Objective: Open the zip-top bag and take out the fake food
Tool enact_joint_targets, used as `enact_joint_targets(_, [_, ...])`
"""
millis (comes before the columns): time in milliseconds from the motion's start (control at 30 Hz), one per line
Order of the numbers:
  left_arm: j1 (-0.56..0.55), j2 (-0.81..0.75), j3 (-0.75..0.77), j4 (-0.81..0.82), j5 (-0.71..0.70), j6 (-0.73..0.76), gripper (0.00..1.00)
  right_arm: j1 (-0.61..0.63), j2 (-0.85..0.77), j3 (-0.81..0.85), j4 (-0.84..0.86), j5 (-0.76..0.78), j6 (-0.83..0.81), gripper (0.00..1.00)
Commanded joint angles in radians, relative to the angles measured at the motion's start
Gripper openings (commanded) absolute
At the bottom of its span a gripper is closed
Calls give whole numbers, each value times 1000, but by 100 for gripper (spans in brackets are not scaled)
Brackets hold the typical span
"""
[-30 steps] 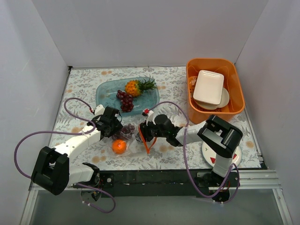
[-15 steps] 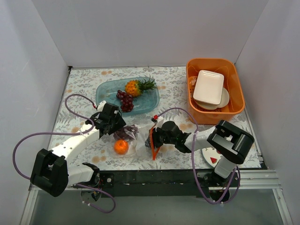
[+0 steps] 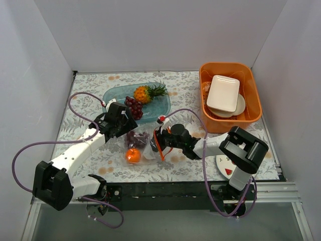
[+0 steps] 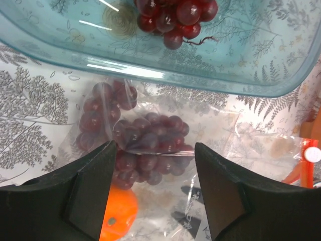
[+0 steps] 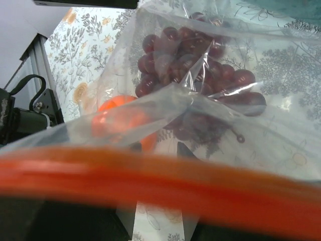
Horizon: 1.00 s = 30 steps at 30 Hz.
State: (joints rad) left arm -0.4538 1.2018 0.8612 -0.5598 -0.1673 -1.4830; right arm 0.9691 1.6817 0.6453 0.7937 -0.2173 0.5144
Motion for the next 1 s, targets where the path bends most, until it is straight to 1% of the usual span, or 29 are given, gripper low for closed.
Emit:
enact_joint_targets(0, [0,-48,13,-57,2,24,64,2,42,14,140,12,-34,43])
enact_joint_targets(167, [-2,-5,-11,-22,8,13,63,-1,64,20,185,53,-34,43])
enact_joint_targets(333, [-5,28,-33,-14,-15,26,60,-4,67,31,125,146,-36,43])
enact_joint_targets(433, [-5,41,-50,-12,-41,35,56,-7,64,37,69,189,-8,43])
enact_joint_targets(467, [-5,44,-54,-12,-46,33,52,-7,64,40,53,212,-1,42])
enact_joint_targets(633, [-5,73,-80,-2,-55,21,49,-9,53,22,19,288,73,37])
enact_joint_targets(733, [-6,90,-88,8,-54,20,47,-9,56,14,10,308,102,37])
enact_joint_targets(800, [-6,99,-96,11,-52,17,45,-13,59,14,2,314,137,40])
enact_joint_targets(967, [-13,120,-117,26,-46,6,43,-30,65,8,27,257,191,40])
